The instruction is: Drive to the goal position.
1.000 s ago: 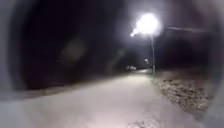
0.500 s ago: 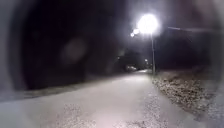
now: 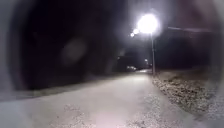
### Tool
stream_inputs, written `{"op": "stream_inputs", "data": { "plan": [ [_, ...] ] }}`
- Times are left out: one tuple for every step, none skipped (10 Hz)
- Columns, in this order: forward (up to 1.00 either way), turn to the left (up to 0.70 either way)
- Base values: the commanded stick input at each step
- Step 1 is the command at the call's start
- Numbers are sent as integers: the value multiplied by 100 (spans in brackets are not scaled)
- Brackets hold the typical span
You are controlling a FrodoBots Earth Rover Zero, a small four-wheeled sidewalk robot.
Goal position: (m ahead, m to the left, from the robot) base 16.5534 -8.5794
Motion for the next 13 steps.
{"op": "stream_inputs", "data": {
  "plan": [
    [65,0],
    [100,0],
    [100,0],
    [100,-3],
    [100,-39],
    [100,-26],
    [100,-4],
    [100,0],
    [100,0],
    [100,0],
    [100,0],
    [100,0],
    [100,0]
  ]
}}
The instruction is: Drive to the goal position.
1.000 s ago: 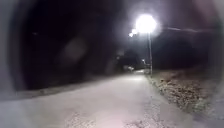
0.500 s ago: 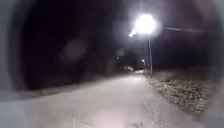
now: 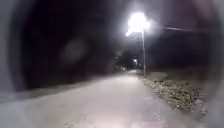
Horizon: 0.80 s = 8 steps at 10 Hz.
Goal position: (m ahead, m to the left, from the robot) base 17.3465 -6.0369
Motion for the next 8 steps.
{"op": "stream_inputs", "data": {
  "plan": [
    [100,-37],
    [100,-37],
    [100,-18],
    [100,0],
    [100,0],
    [100,0],
    [100,0],
    [100,0]
  ]
}}
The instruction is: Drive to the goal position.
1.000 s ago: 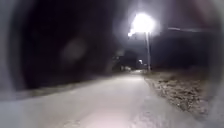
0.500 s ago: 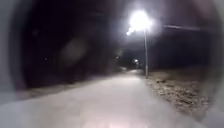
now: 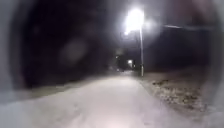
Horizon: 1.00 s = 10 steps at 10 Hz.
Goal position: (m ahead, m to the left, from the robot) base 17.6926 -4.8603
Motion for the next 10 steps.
{"op": "stream_inputs", "data": {
  "plan": [
    [100,-3],
    [100,-21],
    [100,-38],
    [100,-18],
    [100,0],
    [100,0],
    [100,0],
    [100,0],
    [100,-20],
    [100,-34]
  ]
}}
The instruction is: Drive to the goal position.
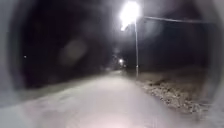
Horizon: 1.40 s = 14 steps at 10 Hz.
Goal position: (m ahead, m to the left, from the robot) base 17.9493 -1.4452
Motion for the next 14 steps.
{"op": "stream_inputs", "data": {
  "plan": [
    [100,-20],
    [100,-6],
    [100,0],
    [100,0],
    [100,0],
    [100,0],
    [100,0],
    [100,0],
    [100,0],
    [100,0],
    [100,-5],
    [100,-21],
    [100,-37],
    [100,0]
  ]
}}
